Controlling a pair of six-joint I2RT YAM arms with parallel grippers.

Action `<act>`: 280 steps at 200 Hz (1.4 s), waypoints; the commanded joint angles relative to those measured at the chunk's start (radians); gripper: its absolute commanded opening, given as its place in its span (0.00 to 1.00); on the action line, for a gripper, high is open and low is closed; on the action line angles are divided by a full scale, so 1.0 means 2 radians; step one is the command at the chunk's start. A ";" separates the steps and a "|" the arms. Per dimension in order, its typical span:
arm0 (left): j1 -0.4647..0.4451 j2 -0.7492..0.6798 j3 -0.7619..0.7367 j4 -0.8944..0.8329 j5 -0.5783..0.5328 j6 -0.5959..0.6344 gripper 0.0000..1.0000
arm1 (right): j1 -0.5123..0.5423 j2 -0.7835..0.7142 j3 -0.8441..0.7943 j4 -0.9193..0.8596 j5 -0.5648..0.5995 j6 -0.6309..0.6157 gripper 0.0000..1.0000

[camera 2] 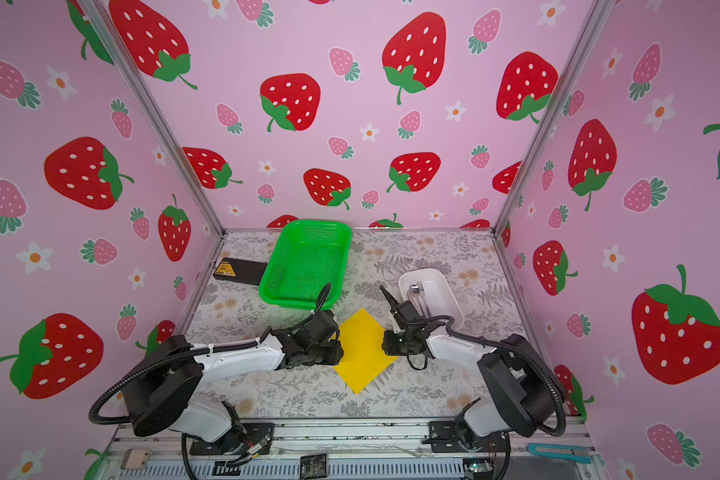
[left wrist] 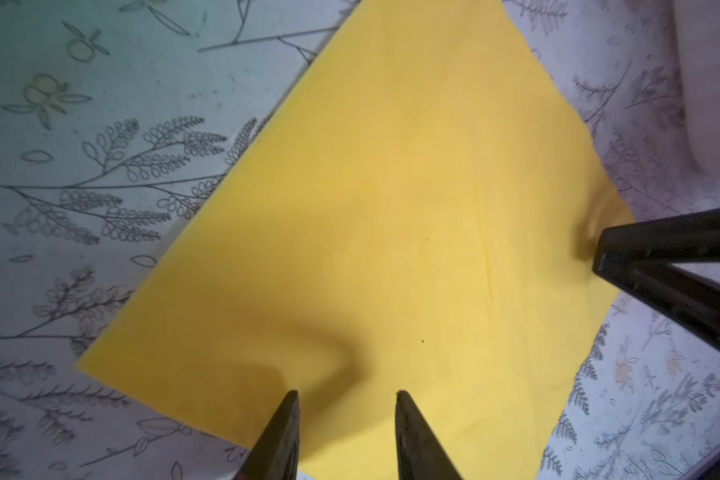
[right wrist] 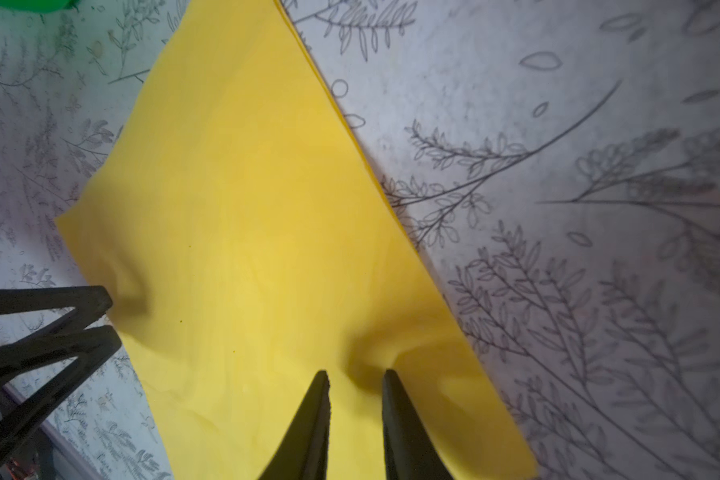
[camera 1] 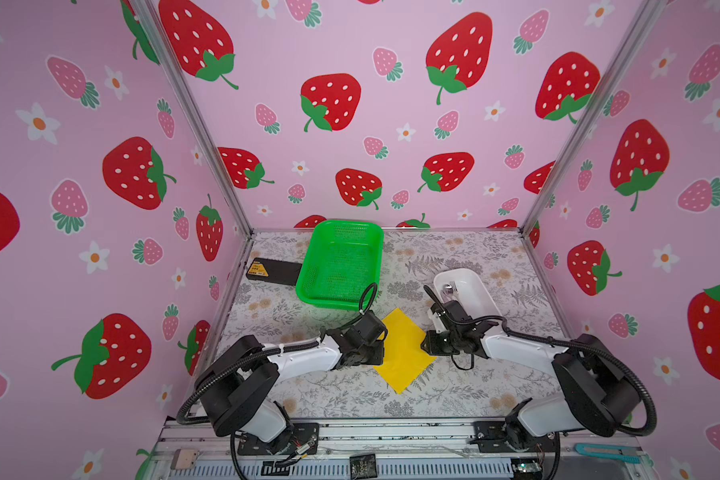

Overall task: Place the utensils on the paper napkin and roll it up
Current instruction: 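Hold the napkin with both grippers and spread it flat at the table center, then release the napkin, move the left gripper by the basket, right over the tray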

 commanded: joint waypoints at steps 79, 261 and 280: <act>-0.024 -0.050 -0.012 0.003 -0.018 -0.013 0.42 | -0.023 -0.102 0.045 -0.047 0.116 -0.017 0.31; 0.187 0.020 0.157 -0.075 0.049 0.184 0.54 | -0.167 -0.067 0.086 -0.078 0.104 -0.059 0.35; 0.196 0.035 0.167 -0.067 0.059 0.201 0.54 | -0.168 -0.063 0.084 -0.075 0.104 -0.060 0.35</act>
